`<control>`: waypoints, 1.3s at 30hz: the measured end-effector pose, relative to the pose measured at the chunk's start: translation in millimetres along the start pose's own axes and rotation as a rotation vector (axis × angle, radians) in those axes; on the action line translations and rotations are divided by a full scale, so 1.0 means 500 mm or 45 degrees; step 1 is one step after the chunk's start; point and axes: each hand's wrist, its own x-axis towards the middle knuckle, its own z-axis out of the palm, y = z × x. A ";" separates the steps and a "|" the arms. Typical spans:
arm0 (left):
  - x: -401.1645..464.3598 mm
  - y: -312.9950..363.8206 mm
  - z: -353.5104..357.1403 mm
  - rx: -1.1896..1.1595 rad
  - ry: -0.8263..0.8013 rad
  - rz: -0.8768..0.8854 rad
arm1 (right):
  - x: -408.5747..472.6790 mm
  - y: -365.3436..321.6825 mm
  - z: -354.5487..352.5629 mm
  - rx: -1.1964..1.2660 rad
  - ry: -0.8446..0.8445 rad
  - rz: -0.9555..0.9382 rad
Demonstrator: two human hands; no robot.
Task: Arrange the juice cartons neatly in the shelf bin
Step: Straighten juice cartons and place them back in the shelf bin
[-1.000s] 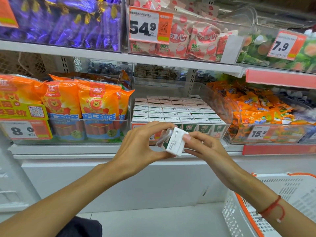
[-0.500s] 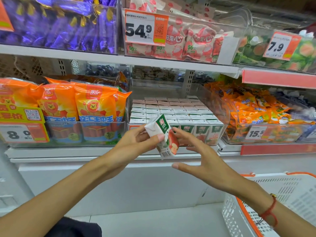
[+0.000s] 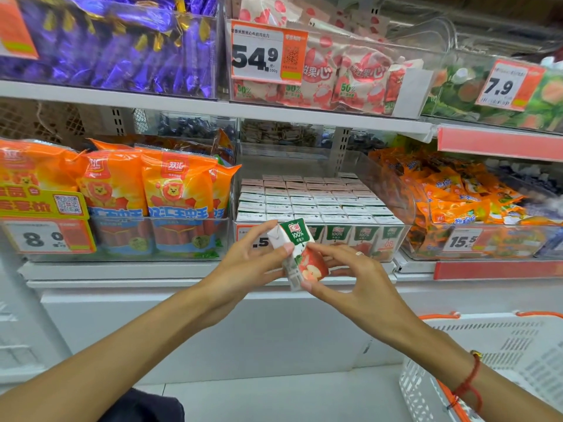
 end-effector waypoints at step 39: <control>-0.002 0.015 0.007 0.099 -0.052 -0.032 | 0.012 -0.018 -0.024 0.739 -0.101 0.521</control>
